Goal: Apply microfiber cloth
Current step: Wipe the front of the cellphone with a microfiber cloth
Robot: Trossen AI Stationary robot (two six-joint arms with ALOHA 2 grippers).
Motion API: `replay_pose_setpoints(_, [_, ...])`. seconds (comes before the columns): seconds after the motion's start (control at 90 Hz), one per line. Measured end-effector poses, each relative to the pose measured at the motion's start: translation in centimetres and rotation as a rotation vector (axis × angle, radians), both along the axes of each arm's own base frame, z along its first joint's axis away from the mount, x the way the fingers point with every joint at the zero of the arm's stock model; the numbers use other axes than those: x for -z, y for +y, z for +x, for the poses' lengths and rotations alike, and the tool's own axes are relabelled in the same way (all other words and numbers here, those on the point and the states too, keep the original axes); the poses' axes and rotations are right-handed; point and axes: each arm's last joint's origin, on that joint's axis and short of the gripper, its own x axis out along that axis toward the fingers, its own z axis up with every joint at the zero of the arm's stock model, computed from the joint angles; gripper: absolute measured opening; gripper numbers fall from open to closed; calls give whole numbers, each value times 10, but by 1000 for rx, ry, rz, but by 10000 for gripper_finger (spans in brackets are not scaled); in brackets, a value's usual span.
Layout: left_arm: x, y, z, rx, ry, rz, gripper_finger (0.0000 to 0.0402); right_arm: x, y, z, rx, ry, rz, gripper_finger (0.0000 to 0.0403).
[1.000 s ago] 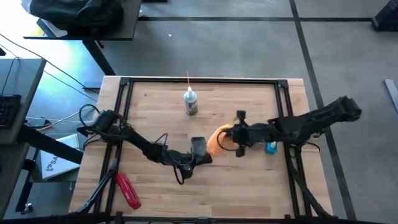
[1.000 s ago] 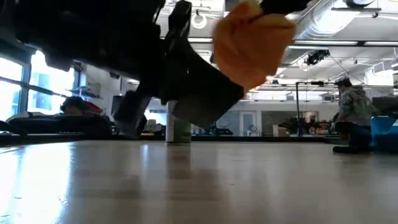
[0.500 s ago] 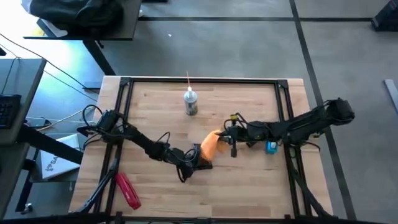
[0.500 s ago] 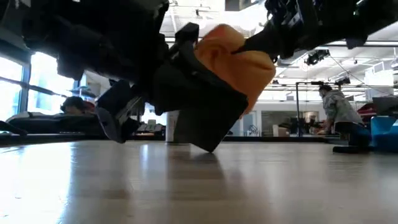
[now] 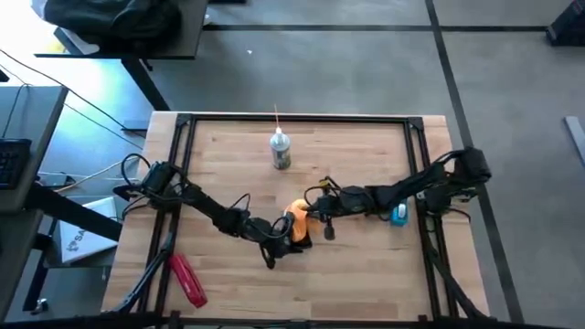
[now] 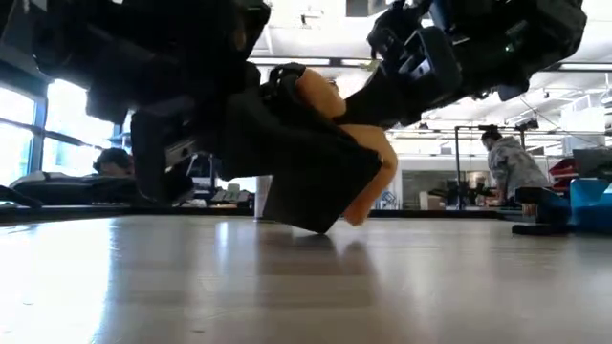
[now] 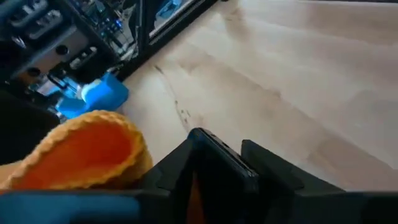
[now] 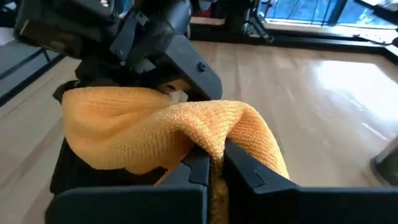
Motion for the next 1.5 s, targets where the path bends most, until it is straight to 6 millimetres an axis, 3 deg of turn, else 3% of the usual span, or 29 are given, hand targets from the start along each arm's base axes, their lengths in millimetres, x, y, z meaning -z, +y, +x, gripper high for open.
replay_pose_setpoints(0.422, [4, -9, -5, -13, 51, -57, 133, 8, 0, 1, -1, 28, -4, 0])
replay_pose_setpoints(0.722, [4, -28, -14, -79, 39, -32, 133, 7, 12, 2, -43, 21, -26, 0])
replay_pose_setpoints(0.911, [6, -35, -19, -142, 66, -86, 133, 10, 24, 17, -75, 21, -37, 0])
replay_pose_setpoints(1.133, [21, -33, -27, -224, 253, -185, 133, 37, 30, 42, -70, 84, -32, 0])
replay_pose_setpoints(1.267, [26, -33, -27, -270, 272, -258, 133, 47, 30, 55, -36, 102, -8, 0])
replay_pose_setpoints(1.5, [36, -37, -28, -299, 294, -321, 133, 57, 31, 62, 21, 138, -3, 0])
